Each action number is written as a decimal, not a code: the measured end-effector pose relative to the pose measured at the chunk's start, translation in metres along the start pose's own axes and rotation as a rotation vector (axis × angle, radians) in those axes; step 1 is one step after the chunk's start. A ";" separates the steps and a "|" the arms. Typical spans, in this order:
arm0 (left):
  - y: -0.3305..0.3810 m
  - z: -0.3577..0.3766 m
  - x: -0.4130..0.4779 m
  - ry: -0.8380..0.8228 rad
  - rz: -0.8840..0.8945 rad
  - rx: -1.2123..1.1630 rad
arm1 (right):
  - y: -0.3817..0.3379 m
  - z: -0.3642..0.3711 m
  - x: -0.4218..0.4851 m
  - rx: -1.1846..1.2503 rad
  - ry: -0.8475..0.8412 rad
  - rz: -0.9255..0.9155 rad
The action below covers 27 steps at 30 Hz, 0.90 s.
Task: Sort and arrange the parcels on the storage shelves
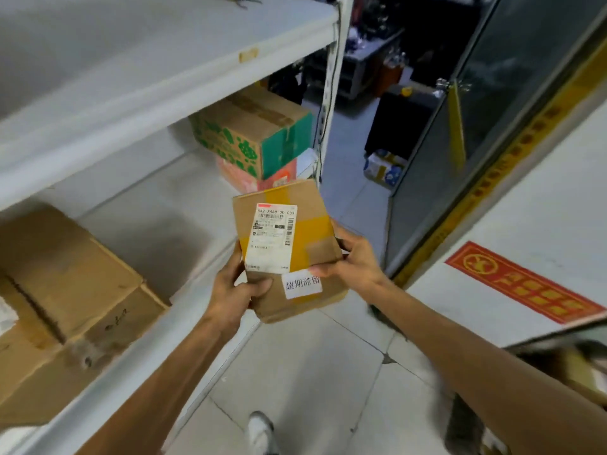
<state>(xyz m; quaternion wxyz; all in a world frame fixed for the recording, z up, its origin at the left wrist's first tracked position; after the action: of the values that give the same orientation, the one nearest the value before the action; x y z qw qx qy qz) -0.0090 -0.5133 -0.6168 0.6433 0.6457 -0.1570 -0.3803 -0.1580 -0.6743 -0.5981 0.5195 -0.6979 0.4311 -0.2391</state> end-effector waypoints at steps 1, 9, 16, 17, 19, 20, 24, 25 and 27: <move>0.002 0.016 -0.006 -0.042 0.014 0.023 | 0.003 -0.019 -0.011 -0.002 0.034 0.007; -0.010 0.188 -0.059 -0.390 0.041 0.154 | 0.061 -0.188 -0.109 0.134 0.396 0.113; -0.047 0.351 -0.107 -0.710 0.006 0.234 | 0.118 -0.322 -0.201 0.186 0.742 0.245; -0.054 0.375 -0.111 -0.761 0.008 0.260 | 0.126 -0.337 -0.214 0.194 0.795 0.257; -0.068 0.423 -0.121 -0.862 0.002 0.314 | 0.142 -0.366 -0.239 0.198 0.906 0.298; -0.075 0.447 -0.127 -0.915 0.001 0.336 | 0.150 -0.379 -0.249 0.212 0.964 0.320; -0.100 0.541 -0.160 -1.156 0.008 0.387 | 0.187 -0.429 -0.287 0.273 1.207 0.422; -0.104 0.563 -0.170 -1.215 0.013 0.402 | 0.194 -0.440 -0.295 0.292 1.269 0.436; -0.117 0.602 -0.187 -1.308 0.000 0.445 | 0.209 -0.457 -0.311 0.348 1.377 0.471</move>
<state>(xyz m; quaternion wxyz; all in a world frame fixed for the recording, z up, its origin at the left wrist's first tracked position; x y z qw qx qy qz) -0.5837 -0.7976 -0.6037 0.2685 0.4001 -0.5869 -0.6506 -0.7492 -0.6656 -0.5996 0.2727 -0.1872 0.7528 -0.5691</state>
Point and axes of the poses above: each hand's wrist, its own x-axis towards the middle knuckle, its own z-axis out of the palm, y = z × x, the point moved 6 cm from there along x, towards the middle knuckle, and after that the axes turned 9 degrees about y, right-handed, at the moved point
